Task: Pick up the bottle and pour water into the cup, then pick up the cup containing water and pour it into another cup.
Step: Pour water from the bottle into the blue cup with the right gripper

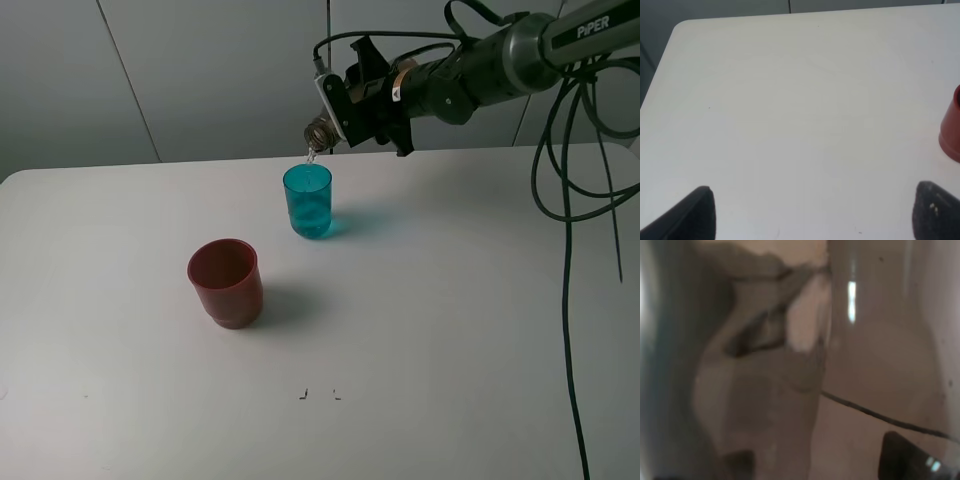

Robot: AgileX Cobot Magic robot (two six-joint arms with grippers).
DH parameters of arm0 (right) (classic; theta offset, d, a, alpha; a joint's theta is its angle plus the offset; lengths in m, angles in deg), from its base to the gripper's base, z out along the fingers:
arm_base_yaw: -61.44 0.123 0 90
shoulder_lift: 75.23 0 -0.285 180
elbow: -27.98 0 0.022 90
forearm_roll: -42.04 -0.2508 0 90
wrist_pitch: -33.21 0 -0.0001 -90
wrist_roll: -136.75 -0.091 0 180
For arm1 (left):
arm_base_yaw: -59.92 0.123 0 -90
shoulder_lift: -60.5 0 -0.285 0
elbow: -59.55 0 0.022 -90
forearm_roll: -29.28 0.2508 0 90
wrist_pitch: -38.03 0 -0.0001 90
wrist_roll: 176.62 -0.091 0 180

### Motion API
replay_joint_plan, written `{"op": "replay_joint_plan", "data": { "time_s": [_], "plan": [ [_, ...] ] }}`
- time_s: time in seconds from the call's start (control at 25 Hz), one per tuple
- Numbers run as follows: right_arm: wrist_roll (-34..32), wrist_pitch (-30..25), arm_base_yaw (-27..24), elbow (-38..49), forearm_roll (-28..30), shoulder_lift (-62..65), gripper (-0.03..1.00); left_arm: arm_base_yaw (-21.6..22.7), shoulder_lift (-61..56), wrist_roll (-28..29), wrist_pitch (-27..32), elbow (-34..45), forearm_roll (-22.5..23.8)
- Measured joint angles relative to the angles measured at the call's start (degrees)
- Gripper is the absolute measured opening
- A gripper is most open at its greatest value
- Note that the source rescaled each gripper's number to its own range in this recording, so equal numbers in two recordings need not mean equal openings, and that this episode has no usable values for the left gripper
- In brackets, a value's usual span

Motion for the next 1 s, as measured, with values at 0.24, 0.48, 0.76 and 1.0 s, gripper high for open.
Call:
{"op": "replay_joint_plan", "data": {
  "time_s": [0.24,0.48,0.76,1.0],
  "plan": [
    [1.17,0.00,0.00,0.00,0.00,0.00,0.03,0.00,0.00,0.00,0.00,0.00,0.00],
    [1.63,0.00,0.00,-0.37,0.27,0.00,0.03,0.00,0.00,0.00,0.00,0.00,0.00],
    [2.83,0.24,0.00,-0.63,1.05,0.00,0.03,0.00,0.00,0.00,0.00,0.00,0.00],
    [4.39,0.24,0.00,-0.63,1.05,0.00,0.03,0.00,0.00,0.00,0.00,0.00,0.00]
  ]
}}
